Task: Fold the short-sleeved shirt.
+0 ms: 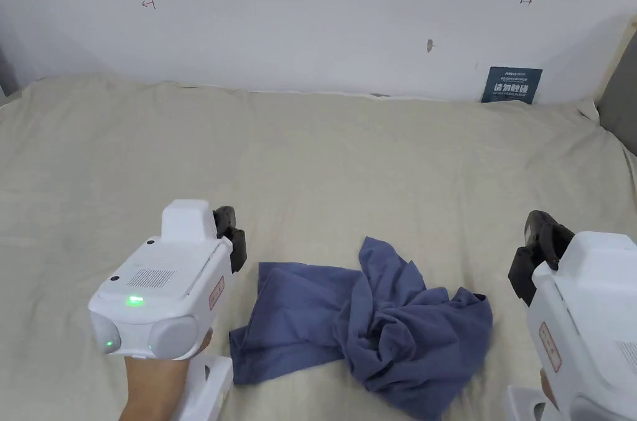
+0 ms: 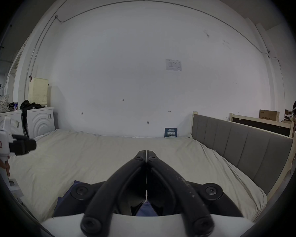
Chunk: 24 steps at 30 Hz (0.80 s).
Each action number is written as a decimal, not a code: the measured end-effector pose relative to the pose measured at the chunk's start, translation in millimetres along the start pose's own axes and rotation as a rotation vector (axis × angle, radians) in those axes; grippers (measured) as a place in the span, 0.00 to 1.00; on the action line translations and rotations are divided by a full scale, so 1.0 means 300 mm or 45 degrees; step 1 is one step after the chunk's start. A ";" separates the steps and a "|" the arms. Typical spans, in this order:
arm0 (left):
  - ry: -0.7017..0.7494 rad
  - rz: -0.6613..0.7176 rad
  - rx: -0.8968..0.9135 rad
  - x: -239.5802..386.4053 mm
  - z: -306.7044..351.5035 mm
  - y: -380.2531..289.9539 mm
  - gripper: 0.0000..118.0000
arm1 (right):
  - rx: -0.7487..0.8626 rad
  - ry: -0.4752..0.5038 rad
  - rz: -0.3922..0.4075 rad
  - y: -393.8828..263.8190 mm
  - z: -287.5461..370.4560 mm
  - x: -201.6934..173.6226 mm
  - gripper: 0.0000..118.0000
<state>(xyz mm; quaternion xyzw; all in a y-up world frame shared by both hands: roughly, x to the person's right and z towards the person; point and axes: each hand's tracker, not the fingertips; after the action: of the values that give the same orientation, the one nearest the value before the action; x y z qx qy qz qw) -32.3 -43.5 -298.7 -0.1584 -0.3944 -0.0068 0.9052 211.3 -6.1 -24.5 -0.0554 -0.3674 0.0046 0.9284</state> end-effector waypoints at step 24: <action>0.200 0.018 -0.943 0.016 -0.352 -0.529 0.41 | -0.147 -0.029 -0.015 -0.134 -0.066 0.074 0.02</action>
<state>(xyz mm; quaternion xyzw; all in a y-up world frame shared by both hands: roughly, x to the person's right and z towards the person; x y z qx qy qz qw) 24.4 -224.7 -318.1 -0.4766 -0.2935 -0.1547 0.8141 239.8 -47.0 -19.5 -0.1066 -0.3780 -0.0216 0.9194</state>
